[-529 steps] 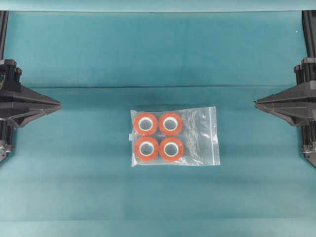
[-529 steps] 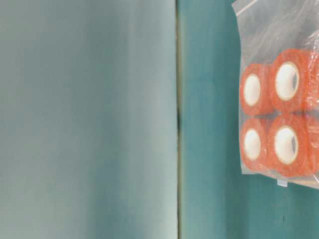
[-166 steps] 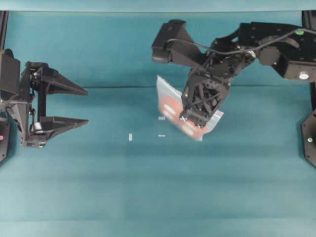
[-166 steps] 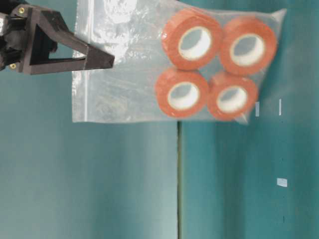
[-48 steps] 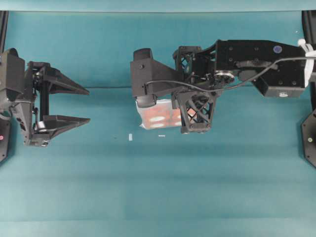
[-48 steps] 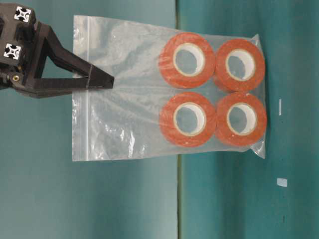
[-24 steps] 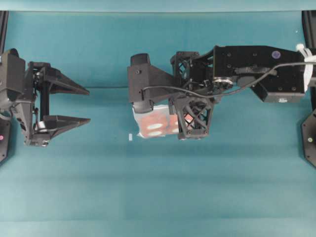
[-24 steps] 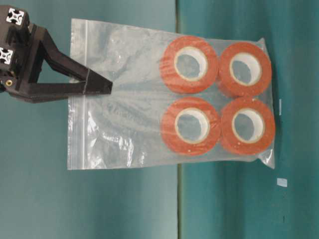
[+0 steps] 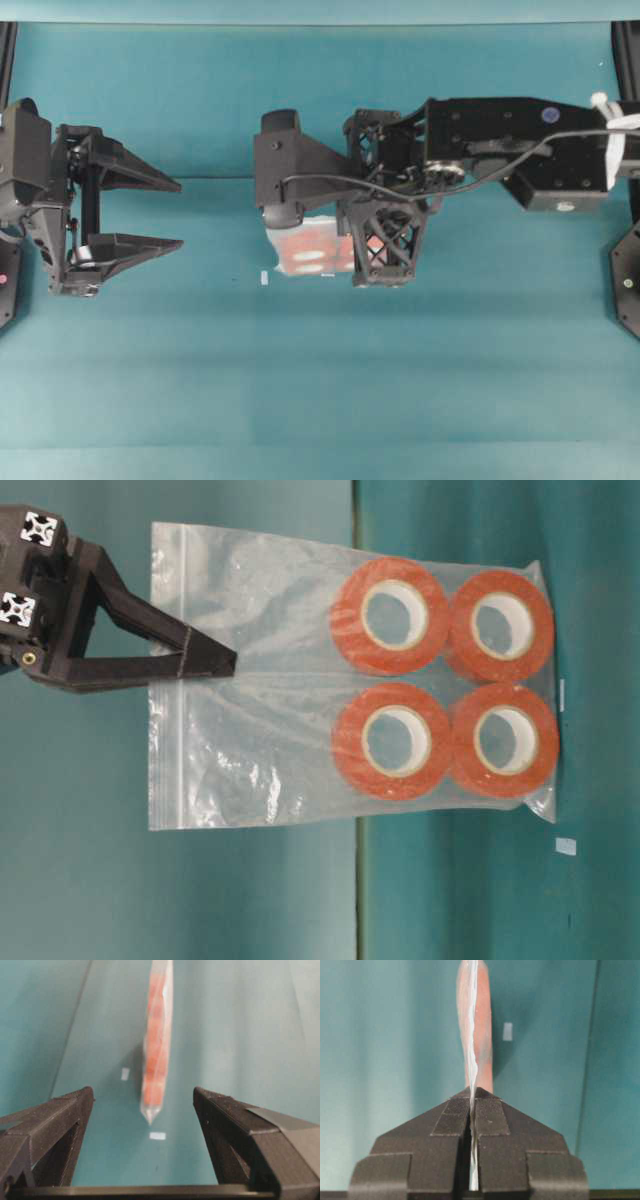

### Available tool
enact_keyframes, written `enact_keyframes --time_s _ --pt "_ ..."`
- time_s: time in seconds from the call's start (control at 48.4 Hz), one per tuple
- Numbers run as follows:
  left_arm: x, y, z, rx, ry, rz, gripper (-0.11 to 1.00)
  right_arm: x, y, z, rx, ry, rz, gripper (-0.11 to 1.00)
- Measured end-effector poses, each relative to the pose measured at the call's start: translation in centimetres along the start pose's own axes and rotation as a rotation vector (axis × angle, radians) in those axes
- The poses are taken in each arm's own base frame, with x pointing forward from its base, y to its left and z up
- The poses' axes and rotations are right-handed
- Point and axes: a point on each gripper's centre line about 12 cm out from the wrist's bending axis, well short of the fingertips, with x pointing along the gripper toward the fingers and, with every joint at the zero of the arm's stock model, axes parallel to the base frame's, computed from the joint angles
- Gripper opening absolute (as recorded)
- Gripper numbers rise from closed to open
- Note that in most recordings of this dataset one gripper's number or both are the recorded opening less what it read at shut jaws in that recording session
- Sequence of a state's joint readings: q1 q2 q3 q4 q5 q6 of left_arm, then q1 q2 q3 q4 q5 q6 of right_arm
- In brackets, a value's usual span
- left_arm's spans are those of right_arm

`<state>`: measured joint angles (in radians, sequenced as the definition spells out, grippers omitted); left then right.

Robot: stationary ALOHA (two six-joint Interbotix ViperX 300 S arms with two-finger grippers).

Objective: Hand over the clear zip bag and make it stand upright.
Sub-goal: 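Hold the bag vertical with the right gripper near table center, then reach the left gripper to the bag's bottom edge and grasp it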

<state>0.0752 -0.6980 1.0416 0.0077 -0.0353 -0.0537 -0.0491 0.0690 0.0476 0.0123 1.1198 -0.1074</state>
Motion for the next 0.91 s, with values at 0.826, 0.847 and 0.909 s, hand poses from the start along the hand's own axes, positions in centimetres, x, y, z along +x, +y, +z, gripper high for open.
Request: enact_keyframes --time_s 0.826,0.847,0.909 --pt "5.4 -0.8 -4.6 0.001 0.028 -0.034 0.89 0.3 0.5 0.4 0.033 -0.002 0.008 0.0" --pt "5.7 -0.8 -4.8 0.0 0.029 -0.034 0.89 0.3 0.5 0.4 0.035 -0.002 0.008 0.0" --pt "6.4 -0.9 -5.2 0.0 0.037 -0.036 0.89 0.3 0.5 0.4 0.033 -0.002 0.008 0.0"
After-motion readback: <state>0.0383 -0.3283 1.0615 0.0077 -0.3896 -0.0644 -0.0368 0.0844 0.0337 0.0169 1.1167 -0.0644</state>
